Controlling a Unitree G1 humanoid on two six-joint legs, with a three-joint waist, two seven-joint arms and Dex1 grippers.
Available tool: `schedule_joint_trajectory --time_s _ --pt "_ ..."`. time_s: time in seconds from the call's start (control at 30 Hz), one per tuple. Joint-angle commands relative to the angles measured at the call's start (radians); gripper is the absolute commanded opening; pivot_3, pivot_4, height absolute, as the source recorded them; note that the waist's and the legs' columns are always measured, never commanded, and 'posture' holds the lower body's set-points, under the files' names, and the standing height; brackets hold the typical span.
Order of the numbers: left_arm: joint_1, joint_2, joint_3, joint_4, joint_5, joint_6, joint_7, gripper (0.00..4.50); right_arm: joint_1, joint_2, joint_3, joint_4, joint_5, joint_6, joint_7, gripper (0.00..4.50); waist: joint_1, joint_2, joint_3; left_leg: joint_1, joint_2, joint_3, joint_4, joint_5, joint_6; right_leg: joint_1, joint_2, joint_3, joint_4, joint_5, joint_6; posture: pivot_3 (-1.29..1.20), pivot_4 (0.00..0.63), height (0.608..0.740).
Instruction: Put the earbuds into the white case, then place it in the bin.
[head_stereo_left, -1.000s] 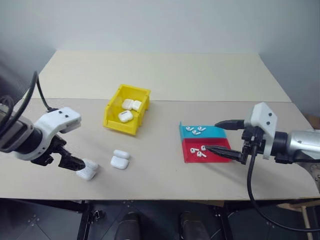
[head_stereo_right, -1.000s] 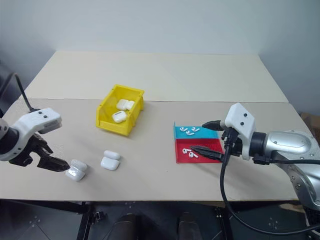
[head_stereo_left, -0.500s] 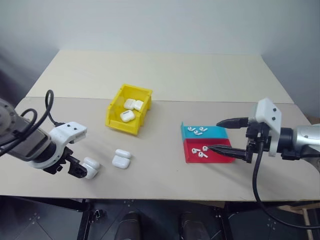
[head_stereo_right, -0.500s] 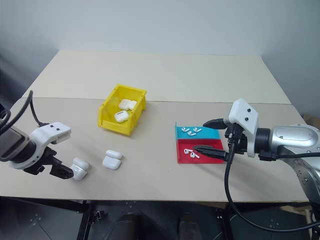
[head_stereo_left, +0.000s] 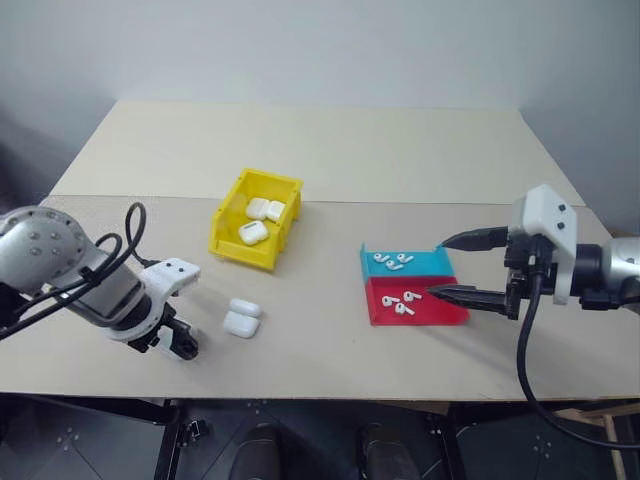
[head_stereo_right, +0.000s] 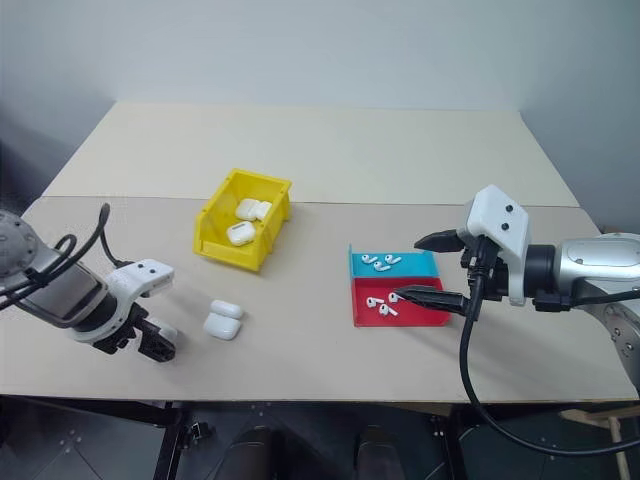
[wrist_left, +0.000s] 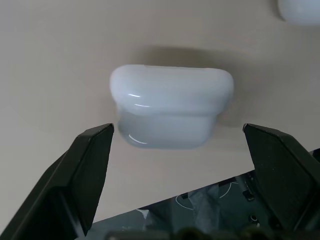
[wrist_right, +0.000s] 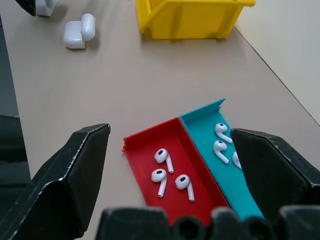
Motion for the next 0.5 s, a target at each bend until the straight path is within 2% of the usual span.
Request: schedule_joint_trajectory --time_s 0.03,0.5 --pt "0.015 -0.005 0.011 0.007 -0.010 -0.025 0.030 4.50 -0.024 -0.018 -0.039 -0.006 0.016 0.004 0.004 4.49 0.000 0.000 0.000 0.000 0.000 0.000 0.000 0.000 0.000 0.000 0.000 0.000 0.000 0.000 0.000 0.00 0.150 0.740" --pt "0.034 -0.078 0.042 0.068 -0.010 -0.045 0.129 4.50 -0.013 -0.008 -0.042 -0.013 0.011 -0.005 0.001 4.49 0.006 0.005 -0.003 0.005 -0.001 0.000 0.000 0.000 0.000 0.004 0.000 0.000 0.001 0.000 0.000 0.00 0.150 0.740"
